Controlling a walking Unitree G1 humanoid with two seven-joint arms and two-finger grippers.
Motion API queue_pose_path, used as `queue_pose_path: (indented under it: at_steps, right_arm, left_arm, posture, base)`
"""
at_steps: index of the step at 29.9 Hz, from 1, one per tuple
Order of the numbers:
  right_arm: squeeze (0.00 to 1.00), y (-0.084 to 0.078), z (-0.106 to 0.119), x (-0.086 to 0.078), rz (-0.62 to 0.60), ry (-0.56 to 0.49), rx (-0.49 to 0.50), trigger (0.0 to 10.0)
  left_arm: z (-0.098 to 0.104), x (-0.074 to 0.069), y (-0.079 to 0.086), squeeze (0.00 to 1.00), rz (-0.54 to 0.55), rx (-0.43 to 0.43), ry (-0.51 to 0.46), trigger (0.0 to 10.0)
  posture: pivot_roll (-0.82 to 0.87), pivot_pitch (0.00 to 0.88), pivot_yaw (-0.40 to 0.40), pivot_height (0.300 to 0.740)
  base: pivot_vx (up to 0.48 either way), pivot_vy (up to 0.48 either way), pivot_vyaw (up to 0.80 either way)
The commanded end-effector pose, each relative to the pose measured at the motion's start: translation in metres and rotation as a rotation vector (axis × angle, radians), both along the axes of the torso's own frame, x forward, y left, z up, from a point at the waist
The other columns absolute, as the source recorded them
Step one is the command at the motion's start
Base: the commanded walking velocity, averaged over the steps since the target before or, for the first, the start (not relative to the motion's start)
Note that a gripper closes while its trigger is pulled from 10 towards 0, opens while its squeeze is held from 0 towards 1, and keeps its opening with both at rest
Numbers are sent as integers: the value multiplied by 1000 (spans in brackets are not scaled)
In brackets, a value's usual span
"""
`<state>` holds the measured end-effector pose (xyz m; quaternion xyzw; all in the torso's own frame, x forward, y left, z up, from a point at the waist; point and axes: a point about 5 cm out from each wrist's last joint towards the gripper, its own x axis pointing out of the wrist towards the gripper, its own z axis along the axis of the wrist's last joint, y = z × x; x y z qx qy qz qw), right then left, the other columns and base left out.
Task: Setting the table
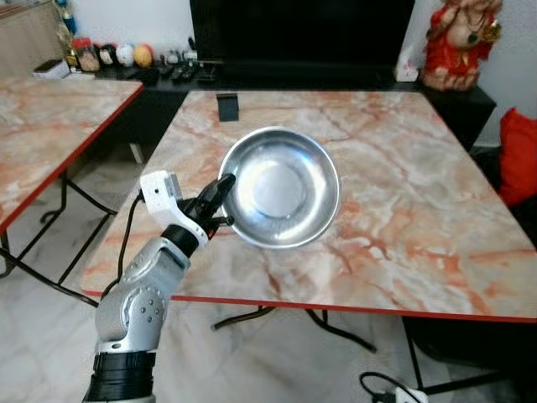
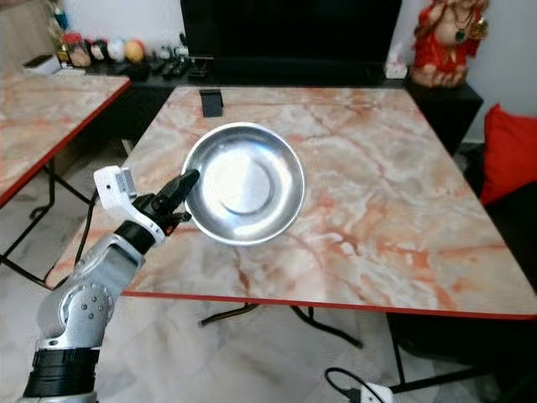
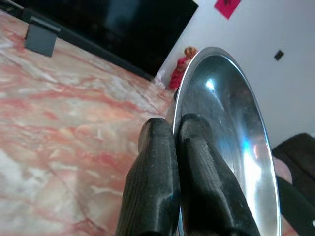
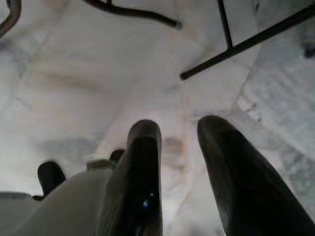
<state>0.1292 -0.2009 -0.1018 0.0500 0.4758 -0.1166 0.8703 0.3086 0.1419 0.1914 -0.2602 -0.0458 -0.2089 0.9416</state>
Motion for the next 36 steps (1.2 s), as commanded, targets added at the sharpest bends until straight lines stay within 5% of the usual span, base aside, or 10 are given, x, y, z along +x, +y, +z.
queue_pose_path:
  at_steps: [1, 12, 36]
  right_arm:
    - [0, 7, -2, -2, -7, 5, 20, 10000]
    - [0, 6, -1, -2, -8, 5, 18, 10000]
    - [0, 7, -2, -3, -15, 5, 34, 10000]
  left_arm:
    - [2, 0, 5, 0, 15, 3, -9, 10000]
    - [0, -1, 6, 0, -8, 30, -5, 10000]
    - [-8, -3, 0, 0, -84, 102, 29, 10000]
  posture:
    - [40, 0, -32, 740]
    - [39, 0, -35, 740]
    - [37, 0, -32, 740]
  base:
    - [0, -277, 0]
    - [0, -271, 0]
    - [0, 0, -83]
